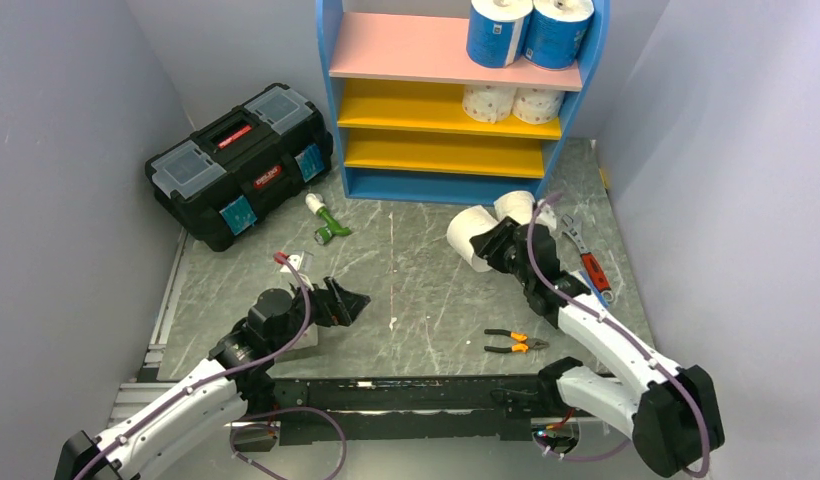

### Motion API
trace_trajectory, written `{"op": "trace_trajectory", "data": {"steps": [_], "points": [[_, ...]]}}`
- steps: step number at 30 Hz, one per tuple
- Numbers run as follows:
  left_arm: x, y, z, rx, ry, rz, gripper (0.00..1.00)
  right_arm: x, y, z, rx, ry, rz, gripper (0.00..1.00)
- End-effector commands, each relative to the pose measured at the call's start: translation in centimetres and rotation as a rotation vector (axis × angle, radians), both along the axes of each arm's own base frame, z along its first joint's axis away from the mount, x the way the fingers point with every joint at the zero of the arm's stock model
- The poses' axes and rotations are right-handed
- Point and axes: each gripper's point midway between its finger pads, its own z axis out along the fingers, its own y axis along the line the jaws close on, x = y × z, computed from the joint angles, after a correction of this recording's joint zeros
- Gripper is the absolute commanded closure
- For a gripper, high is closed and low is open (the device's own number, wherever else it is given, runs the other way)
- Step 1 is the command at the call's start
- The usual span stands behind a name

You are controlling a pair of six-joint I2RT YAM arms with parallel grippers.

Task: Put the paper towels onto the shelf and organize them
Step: Adjust the paper towel at the center of the board.

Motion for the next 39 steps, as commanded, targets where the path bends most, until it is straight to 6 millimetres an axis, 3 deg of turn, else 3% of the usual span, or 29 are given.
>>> {"op": "trace_trajectory", "data": {"steps": [1,7,19,32,39], "points": [[0.7,0.4,1.7,-0.012,-0.026,0.042,0.01,-2.7,1.5,3.8,-0.291,0.009,0.244,0.74],[0.8,0.2,1.8,-0.01,-0.026,0.041,0.01,-5.5,3.2,5.7,-0.606,0.072,0.413,0.72],[0.6,0.1,1.5,-0.011,-0.01,0.037,0.01,-9.0,8.3,2.5,-0.97,0.173,0.694,0.73],[0.8,0.0,1.3,-0.001,-0.005,0.037,0.01,-9.7,10.5,-1.6,-1.112,0.243,0.813,0.7],[0.8,0.1,1.0,0.007,0.004,0.039,0.01,-10.3,11.6,-3.0,-1.096,0.26,0.852,0.57]]}}
